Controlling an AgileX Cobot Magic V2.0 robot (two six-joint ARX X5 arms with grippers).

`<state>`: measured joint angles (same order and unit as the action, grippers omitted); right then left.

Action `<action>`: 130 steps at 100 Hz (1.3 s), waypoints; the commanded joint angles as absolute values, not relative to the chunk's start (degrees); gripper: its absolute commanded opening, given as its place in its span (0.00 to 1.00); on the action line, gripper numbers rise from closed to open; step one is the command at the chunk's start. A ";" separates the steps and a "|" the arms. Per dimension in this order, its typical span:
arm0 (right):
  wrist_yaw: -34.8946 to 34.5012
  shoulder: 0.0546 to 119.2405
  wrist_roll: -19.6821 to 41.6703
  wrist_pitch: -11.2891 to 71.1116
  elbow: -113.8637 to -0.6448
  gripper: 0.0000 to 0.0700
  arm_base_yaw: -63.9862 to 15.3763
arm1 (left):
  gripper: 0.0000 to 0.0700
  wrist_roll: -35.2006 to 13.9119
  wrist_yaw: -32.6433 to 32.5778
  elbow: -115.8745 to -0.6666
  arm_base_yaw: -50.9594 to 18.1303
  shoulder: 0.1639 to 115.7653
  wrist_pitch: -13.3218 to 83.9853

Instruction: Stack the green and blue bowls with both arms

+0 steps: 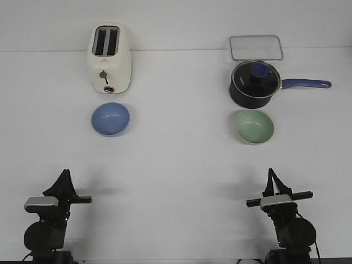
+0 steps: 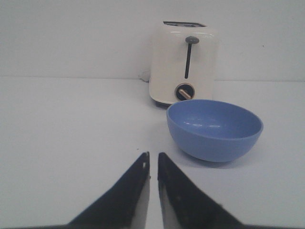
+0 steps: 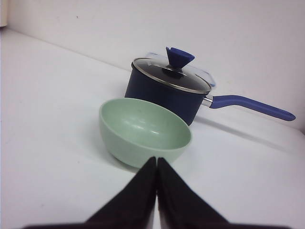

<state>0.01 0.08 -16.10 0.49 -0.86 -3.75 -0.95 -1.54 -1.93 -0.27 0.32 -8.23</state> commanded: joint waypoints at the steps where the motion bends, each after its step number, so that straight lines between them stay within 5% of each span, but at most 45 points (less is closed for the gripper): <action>1: 0.03 0.08 -16.34 -0.43 -0.73 0.00 -3.79 | 0.02 -0.89 -1.50 -0.80 -0.30 0.19 -9.08; 83: -0.12 0.08 -15.73 -0.86 -0.73 0.00 -3.79 | 0.02 -0.89 -1.48 -0.80 -0.30 0.19 -9.08; 93: -0.03 0.08 -11.68 -0.86 -0.73 0.00 -3.79 | 0.02 -0.89 -1.48 -0.80 -0.30 0.19 -9.08; 118: 0.05 0.08 12.84 -1.87 -1.83 0.00 -3.79 | 0.02 -0.89 -1.48 -0.80 -0.30 0.19 -9.08; 130: 0.47 1.89 17.32 2.09 -6.59 0.00 -3.77 | 0.02 -0.89 -1.48 -0.80 -0.30 0.19 -9.08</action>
